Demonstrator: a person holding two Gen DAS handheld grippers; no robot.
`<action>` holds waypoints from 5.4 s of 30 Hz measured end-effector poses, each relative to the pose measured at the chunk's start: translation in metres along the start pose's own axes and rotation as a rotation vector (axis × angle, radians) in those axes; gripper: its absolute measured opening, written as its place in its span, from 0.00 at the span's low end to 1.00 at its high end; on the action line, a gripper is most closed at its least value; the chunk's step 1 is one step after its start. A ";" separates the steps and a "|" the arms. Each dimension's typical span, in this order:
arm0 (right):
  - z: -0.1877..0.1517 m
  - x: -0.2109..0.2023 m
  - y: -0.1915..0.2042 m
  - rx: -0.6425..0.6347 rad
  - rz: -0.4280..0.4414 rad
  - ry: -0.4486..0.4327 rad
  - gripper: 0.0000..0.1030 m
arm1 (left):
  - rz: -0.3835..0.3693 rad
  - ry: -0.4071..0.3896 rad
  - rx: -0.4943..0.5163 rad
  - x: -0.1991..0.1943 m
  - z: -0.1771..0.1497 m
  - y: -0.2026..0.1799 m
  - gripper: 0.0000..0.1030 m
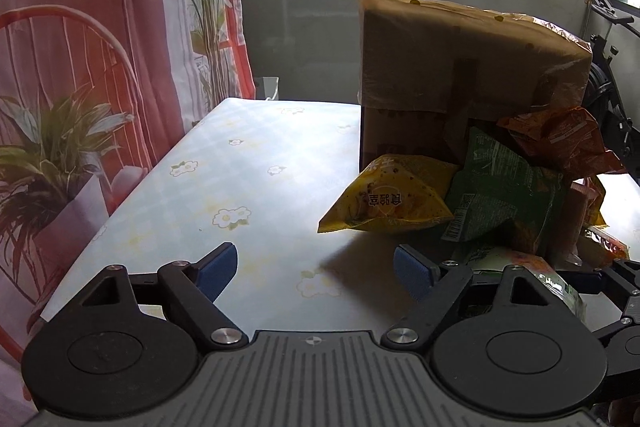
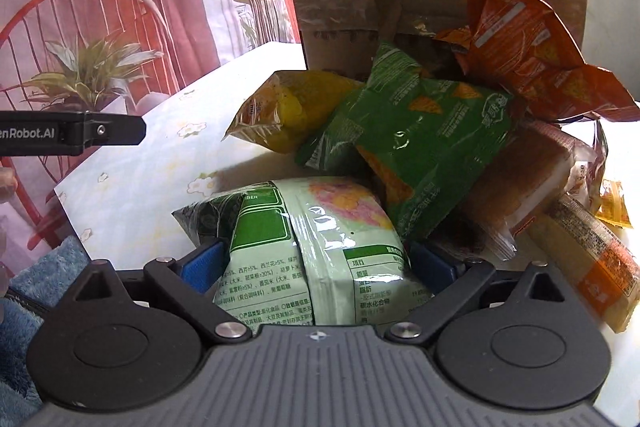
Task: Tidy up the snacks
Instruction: 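Grasp the yellow chip bag with the left tool while the right tool grasps the pale green bread bag, then lift both bags into the lined box and open both tools, then grasp the green chip bag with the left tool while the right tool grasps the orange chip bag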
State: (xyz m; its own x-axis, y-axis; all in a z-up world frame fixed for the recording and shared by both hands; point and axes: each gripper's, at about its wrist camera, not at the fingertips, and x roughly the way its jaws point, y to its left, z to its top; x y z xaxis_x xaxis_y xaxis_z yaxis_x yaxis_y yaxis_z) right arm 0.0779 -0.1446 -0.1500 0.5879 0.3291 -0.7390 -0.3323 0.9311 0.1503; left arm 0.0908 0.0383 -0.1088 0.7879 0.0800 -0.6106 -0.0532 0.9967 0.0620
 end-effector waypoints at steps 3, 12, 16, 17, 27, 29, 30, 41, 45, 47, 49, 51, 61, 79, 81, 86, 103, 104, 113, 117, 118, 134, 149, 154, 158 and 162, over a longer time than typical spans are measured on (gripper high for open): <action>0.000 -0.002 0.004 -0.035 -0.006 -0.002 0.91 | -0.012 -0.009 -0.005 0.000 0.000 0.002 0.85; 0.002 -0.018 0.001 -0.029 -0.012 -0.021 0.73 | -0.140 -0.037 -0.036 0.015 0.017 0.006 0.83; -0.001 -0.020 -0.004 -0.003 -0.014 -0.025 0.73 | -0.226 -0.097 0.040 0.043 0.040 0.001 0.83; -0.001 -0.019 -0.005 0.000 -0.014 -0.025 0.73 | -0.244 -0.088 0.059 0.058 0.048 -0.002 0.83; -0.001 -0.016 -0.009 0.016 -0.008 -0.024 0.74 | -0.387 0.046 0.170 0.151 0.060 -0.016 0.79; -0.001 -0.015 -0.009 0.019 -0.007 -0.022 0.74 | -0.413 0.053 0.185 0.154 0.056 -0.019 0.80; -0.001 -0.015 -0.009 0.020 -0.007 -0.021 0.74 | -0.424 0.066 0.205 0.156 0.053 -0.021 0.80; -0.001 -0.015 -0.009 0.026 -0.008 -0.021 0.75 | -0.412 0.072 0.325 0.136 0.018 -0.026 0.73; -0.001 -0.015 -0.008 0.027 -0.010 -0.021 0.75 | -0.365 0.083 0.262 0.114 0.002 -0.004 0.66; -0.001 -0.015 -0.008 0.027 -0.012 -0.022 0.75 | -0.338 0.084 0.218 0.104 -0.007 0.009 0.66; -0.002 -0.015 -0.008 0.026 -0.014 -0.023 0.74 | -0.302 0.090 0.164 0.094 -0.014 0.021 0.65; -0.001 -0.015 -0.008 0.030 -0.016 -0.024 0.74 | -0.275 0.075 0.106 0.080 -0.020 0.030 0.65; -0.002 -0.029 -0.014 0.168 0.109 -0.036 0.70 | -0.258 -0.049 -0.024 0.012 -0.031 0.046 0.65; 0.054 -0.125 -0.051 0.320 0.161 -0.411 0.70 | -0.259 -0.261 -0.051 -0.036 0.042 0.039 0.65; 0.064 -0.140 -0.059 0.296 0.112 -0.474 0.70 | -0.272 -0.287 -0.046 -0.035 0.054 0.033 0.65; 0.086 -0.162 -0.076 0.246 0.011 -0.590 0.70 | -0.300 -0.338 -0.015 -0.027 0.085 0.009 0.65; 0.175 -0.126 -0.126 0.199 -0.118 -0.613 0.70 | -0.338 -0.355 0.058 0.034 0.184 -0.043 0.65; 0.181 -0.120 -0.127 0.187 -0.120 -0.608 0.70 | -0.335 -0.351 0.061 0.042 0.192 -0.046 0.65; 0.241 -0.048 -0.134 0.117 -0.129 -0.528 0.71 | -0.321 -0.277 0.092 0.111 0.237 -0.070 0.65; 0.250 -0.025 -0.142 0.139 -0.128 -0.482 0.71 | -0.309 -0.237 0.108 0.136 0.245 -0.075 0.66; 0.251 -0.019 -0.146 0.159 -0.126 -0.464 0.71 | -0.311 -0.224 0.113 0.142 0.246 -0.076 0.66; 0.245 -0.036 -0.152 0.168 -0.115 -0.428 0.79 | -0.322 -0.216 0.100 0.129 0.233 -0.066 0.71; 0.137 -0.078 -0.119 0.135 -0.143 -0.429 0.79 | -0.386 -0.147 0.044 0.072 0.136 -0.065 0.71; 0.104 -0.067 -0.109 0.129 -0.211 -0.374 0.79 | -0.387 0.023 -0.018 0.096 0.093 -0.076 0.71; 0.087 -0.062 -0.111 0.137 -0.223 -0.333 0.79 | -0.413 0.171 -0.157 0.127 0.071 -0.073 0.71; 0.082 -0.063 -0.115 0.151 -0.217 -0.331 0.79 | -0.409 0.249 -0.284 0.150 0.060 -0.065 0.71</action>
State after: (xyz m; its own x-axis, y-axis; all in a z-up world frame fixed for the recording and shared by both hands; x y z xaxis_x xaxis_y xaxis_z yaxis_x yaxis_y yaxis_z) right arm 0.1396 -0.2597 -0.0673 0.8458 0.1321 -0.5169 -0.0768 0.9889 0.1271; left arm 0.2487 -0.0153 -0.1570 0.6117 -0.3470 -0.7109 0.0359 0.9099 -0.4132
